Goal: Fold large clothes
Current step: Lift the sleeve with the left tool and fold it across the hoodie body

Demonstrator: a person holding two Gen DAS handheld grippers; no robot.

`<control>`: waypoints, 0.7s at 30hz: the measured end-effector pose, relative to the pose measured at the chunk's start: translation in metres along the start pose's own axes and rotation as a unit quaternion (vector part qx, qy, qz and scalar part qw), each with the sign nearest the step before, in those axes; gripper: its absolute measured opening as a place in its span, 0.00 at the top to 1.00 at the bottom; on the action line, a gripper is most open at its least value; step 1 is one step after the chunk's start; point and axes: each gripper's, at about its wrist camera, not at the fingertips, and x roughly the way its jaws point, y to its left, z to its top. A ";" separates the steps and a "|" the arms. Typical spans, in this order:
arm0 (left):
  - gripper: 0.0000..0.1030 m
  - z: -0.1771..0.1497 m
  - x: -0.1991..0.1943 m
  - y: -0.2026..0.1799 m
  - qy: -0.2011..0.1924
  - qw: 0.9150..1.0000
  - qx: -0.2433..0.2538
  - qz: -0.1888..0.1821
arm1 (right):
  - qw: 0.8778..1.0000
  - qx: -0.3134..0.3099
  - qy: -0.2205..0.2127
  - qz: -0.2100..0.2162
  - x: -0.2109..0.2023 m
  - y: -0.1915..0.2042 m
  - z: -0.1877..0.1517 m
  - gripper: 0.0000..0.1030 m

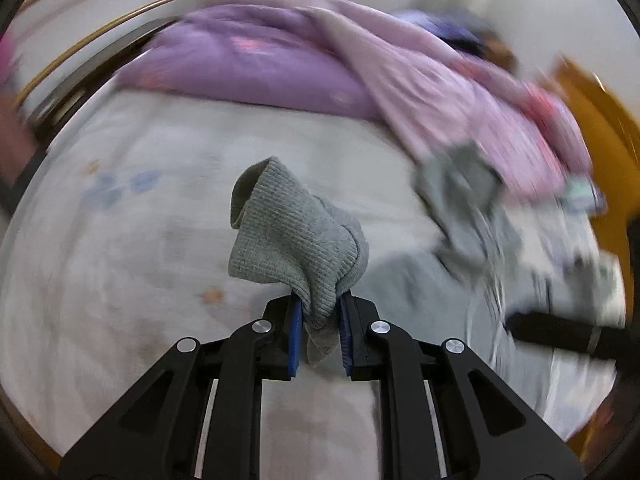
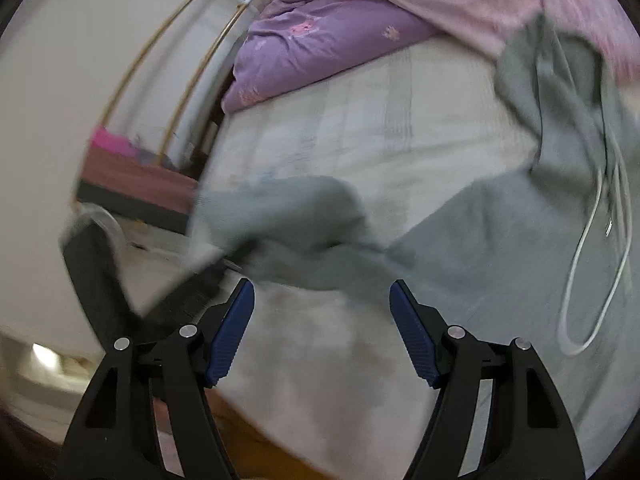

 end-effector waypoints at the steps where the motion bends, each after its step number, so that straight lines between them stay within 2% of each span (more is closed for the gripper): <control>1: 0.85 -0.006 0.000 -0.017 0.004 1.000 0.019 0.000 | 1.000 0.015 0.002 -0.011 -0.006 -0.005 0.002 0.35; 3: 0.85 -0.018 0.005 -0.048 0.021 0.999 0.050 -0.001 | 0.999 0.026 0.003 -0.022 -0.021 -0.011 0.006 0.33; 6: 0.85 -0.037 0.005 -0.082 0.034 0.995 0.094 -0.029 | 1.000 0.022 0.006 -0.019 -0.041 -0.017 0.010 0.33; 8: 0.85 -0.045 0.003 -0.097 0.040 0.993 0.092 -0.060 | 0.999 0.032 0.014 -0.010 -0.050 -0.026 0.010 0.34; 11: 0.85 -0.057 -0.003 -0.117 0.035 0.990 0.123 -0.061 | 0.998 0.052 0.039 -0.001 -0.054 -0.040 0.003 0.34; 13: 0.85 -0.060 -0.006 -0.131 0.040 0.987 0.120 -0.095 | 0.995 0.076 0.048 0.050 -0.060 -0.051 -0.004 0.35; 14: 0.85 -0.060 -0.009 -0.135 0.040 0.986 0.116 -0.109 | 0.994 0.081 0.052 0.058 -0.062 -0.054 -0.006 0.36; 15: 0.85 -0.060 -0.011 -0.141 0.039 0.985 0.116 -0.117 | 0.994 0.084 0.051 0.043 -0.065 -0.059 -0.009 0.36; 16: 0.85 -0.062 -0.013 -0.145 0.038 0.985 0.119 -0.119 | 0.995 0.084 0.052 0.036 -0.067 -0.062 -0.011 0.39; 18: 0.85 -0.062 -0.016 -0.157 0.036 0.984 0.127 -0.119 | 0.993 0.095 0.048 0.050 -0.071 -0.069 -0.013 0.51; 20: 0.85 -0.064 -0.018 -0.166 0.034 0.984 0.129 -0.115 | 0.994 0.099 0.039 0.039 -0.075 -0.077 -0.014 0.73; 21: 0.84 -0.066 -0.019 -0.167 0.037 0.984 0.128 -0.118 | 0.993 0.104 0.032 0.044 -0.078 -0.084 -0.014 0.74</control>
